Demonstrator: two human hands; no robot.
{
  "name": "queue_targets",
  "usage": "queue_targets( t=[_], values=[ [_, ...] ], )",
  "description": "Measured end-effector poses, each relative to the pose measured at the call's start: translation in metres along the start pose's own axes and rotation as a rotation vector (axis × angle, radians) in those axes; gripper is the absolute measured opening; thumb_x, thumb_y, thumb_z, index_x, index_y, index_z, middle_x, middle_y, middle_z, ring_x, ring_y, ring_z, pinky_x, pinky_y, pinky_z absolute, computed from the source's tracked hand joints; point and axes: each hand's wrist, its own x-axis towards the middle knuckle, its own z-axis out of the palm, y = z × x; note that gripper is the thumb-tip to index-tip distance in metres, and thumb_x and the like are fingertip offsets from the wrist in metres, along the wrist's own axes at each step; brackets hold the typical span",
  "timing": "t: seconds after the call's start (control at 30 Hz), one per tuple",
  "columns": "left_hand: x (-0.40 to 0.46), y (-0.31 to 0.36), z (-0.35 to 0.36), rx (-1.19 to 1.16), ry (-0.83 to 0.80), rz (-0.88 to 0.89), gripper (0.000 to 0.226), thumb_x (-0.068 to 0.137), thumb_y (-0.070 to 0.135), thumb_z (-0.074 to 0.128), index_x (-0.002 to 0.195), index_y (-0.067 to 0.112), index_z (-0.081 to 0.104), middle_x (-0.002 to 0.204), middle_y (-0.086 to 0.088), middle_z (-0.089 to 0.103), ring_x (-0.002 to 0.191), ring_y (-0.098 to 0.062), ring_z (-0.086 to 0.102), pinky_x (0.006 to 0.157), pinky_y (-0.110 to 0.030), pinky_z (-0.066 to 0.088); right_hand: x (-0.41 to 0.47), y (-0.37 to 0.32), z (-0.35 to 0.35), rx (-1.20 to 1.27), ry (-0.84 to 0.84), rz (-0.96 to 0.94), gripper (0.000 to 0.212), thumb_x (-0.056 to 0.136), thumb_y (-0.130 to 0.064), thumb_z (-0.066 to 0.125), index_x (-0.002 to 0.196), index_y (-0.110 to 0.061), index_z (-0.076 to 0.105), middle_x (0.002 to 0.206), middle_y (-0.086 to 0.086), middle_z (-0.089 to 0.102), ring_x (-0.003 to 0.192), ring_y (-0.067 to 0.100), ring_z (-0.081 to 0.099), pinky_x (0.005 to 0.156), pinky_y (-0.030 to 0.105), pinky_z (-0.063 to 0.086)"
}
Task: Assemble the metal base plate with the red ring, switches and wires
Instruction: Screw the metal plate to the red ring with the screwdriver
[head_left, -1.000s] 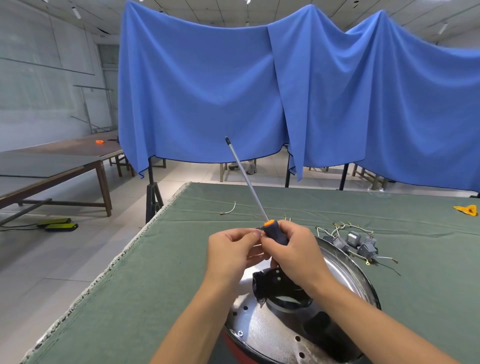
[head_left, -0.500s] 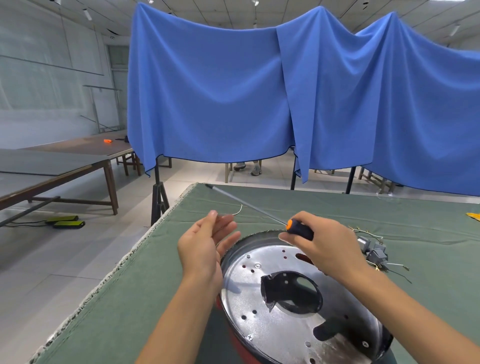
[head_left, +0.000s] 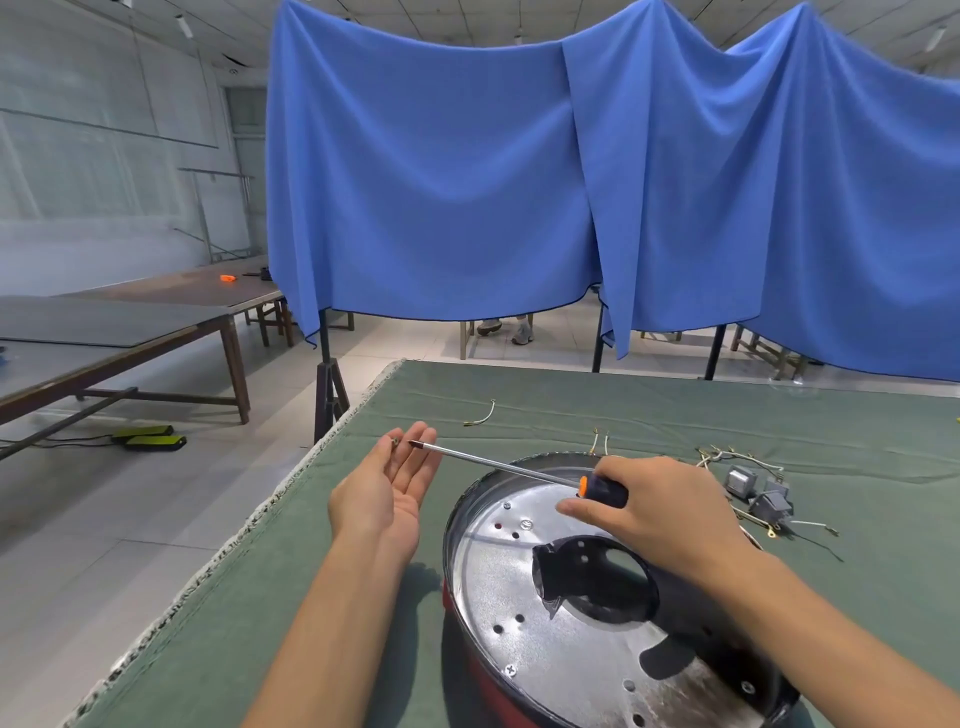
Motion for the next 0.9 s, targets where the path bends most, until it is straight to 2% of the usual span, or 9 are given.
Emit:
queue_targets(
  t=[0.2, 0.3, 0.4, 0.5, 0.57, 0.9],
  values=[
    [0.001, -0.006, 0.001, 0.073, -0.010, 0.040, 0.018, 0.099, 0.006, 0.043, 0.087, -0.001, 0.055, 0.087, -0.018, 0.066, 0.076, -0.025, 0.067, 0.082, -0.042, 0.053, -0.001, 0.000, -0.002, -0.031, -0.005, -0.005, 0.072, 0.059, -0.091, 0.013, 0.070, -0.031, 0.050, 0.058, -0.011, 0.050, 0.059, 0.009, 0.045, 0.048, 0.019, 0.023],
    [0.000, -0.007, 0.002, 0.092, -0.011, 0.069, 0.018, 0.099, 0.005, 0.044, 0.086, 0.000, 0.055, 0.086, -0.018, 0.067, 0.072, -0.023, 0.069, 0.078, -0.039, 0.054, -0.001, -0.001, -0.003, -0.042, -0.012, -0.005, 0.070, 0.060, -0.091, 0.013, 0.067, -0.030, 0.048, 0.057, -0.011, 0.049, 0.058, 0.009, 0.044, 0.047, 0.019, 0.023],
    [0.000, -0.008, 0.002, 0.103, -0.003, 0.092, 0.018, 0.098, 0.005, 0.045, 0.085, 0.000, 0.056, 0.086, -0.020, 0.067, 0.076, -0.025, 0.069, 0.077, -0.039, 0.054, -0.002, -0.002, -0.003, -0.052, -0.014, 0.001, 0.069, 0.060, -0.091, 0.014, 0.064, -0.030, 0.045, 0.052, -0.012, 0.044, 0.055, 0.009, 0.043, 0.046, 0.019, 0.021],
    [0.001, -0.008, 0.001, 0.098, 0.004, 0.092, 0.018, 0.098, 0.004, 0.045, 0.085, 0.000, 0.056, 0.085, -0.020, 0.067, 0.074, -0.025, 0.069, 0.070, -0.037, 0.054, -0.001, -0.002, -0.002, -0.087, -0.008, 0.005, 0.073, 0.058, -0.091, 0.011, 0.067, -0.029, 0.048, 0.054, -0.010, 0.046, 0.058, 0.011, 0.044, 0.047, 0.020, 0.021],
    [0.002, -0.008, 0.001, 0.100, 0.005, 0.094, 0.018, 0.098, 0.004, 0.045, 0.085, 0.000, 0.056, 0.085, -0.020, 0.067, 0.074, -0.025, 0.069, 0.072, -0.038, 0.055, -0.001, -0.001, -0.001, -0.099, -0.003, 0.004, 0.075, 0.059, -0.092, 0.011, 0.068, -0.028, 0.049, 0.055, -0.010, 0.047, 0.059, 0.012, 0.045, 0.047, 0.020, 0.021],
    [0.002, -0.012, -0.001, 0.063, 0.057, 0.063, 0.017, 0.098, 0.003, 0.045, 0.085, -0.003, 0.054, 0.084, -0.020, 0.066, 0.073, -0.026, 0.068, 0.075, -0.041, 0.054, 0.000, -0.005, -0.005, -0.170, 0.002, -0.054, 0.058, 0.072, -0.085, 0.032, 0.065, -0.029, 0.044, 0.055, -0.009, 0.046, 0.055, 0.012, 0.044, 0.044, 0.021, 0.016]
  ],
)
